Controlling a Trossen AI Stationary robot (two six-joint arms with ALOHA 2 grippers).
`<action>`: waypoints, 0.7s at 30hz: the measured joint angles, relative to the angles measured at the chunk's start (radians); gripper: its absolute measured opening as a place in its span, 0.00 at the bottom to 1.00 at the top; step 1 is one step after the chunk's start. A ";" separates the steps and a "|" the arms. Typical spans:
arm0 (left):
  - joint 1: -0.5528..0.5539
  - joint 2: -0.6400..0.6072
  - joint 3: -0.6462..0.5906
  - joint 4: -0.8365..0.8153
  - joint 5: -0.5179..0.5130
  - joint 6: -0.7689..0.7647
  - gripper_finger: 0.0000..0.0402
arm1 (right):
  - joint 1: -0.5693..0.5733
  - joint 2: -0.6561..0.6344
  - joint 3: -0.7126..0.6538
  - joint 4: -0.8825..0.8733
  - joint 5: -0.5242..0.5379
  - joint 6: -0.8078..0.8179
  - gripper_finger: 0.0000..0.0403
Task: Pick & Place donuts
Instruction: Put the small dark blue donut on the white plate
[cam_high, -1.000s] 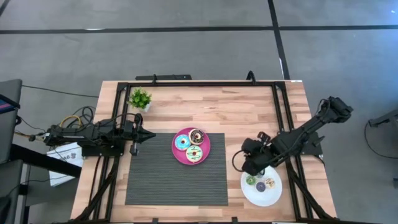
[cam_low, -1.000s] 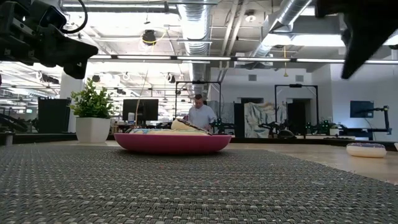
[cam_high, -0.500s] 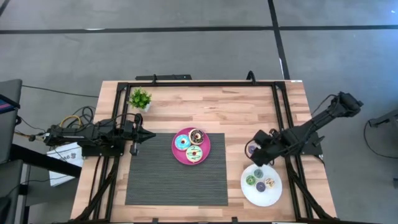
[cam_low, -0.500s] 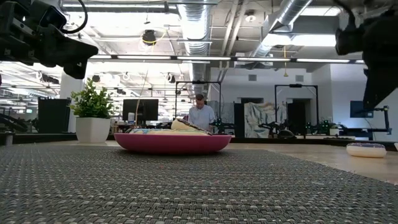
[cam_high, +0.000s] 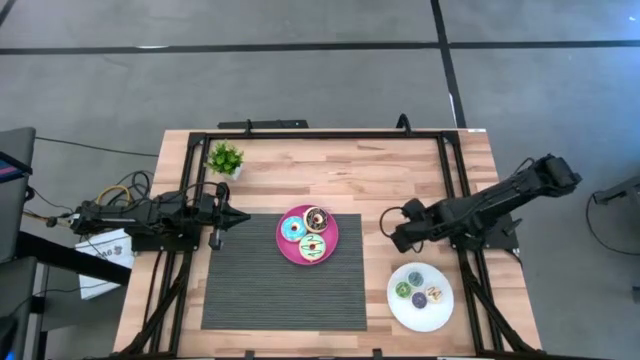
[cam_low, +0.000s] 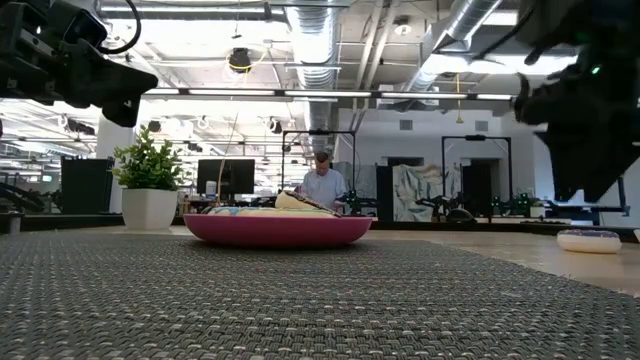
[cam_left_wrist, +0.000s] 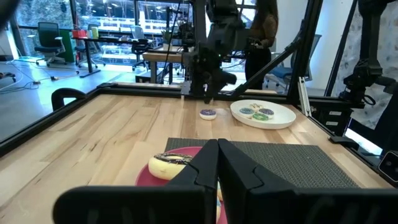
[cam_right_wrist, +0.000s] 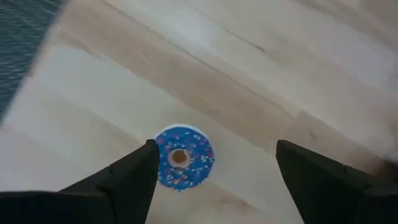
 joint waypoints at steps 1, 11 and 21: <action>0.000 0.000 0.000 0.000 0.000 0.000 0.00 | -0.016 0.017 0.000 0.004 -0.016 0.003 0.78; 0.000 0.000 0.000 0.000 0.000 0.000 0.00 | -0.096 0.172 0.000 0.156 -0.159 -0.014 0.75; 0.000 0.000 0.000 0.000 -0.001 0.000 0.00 | -0.103 0.257 0.001 0.179 -0.203 -0.011 0.75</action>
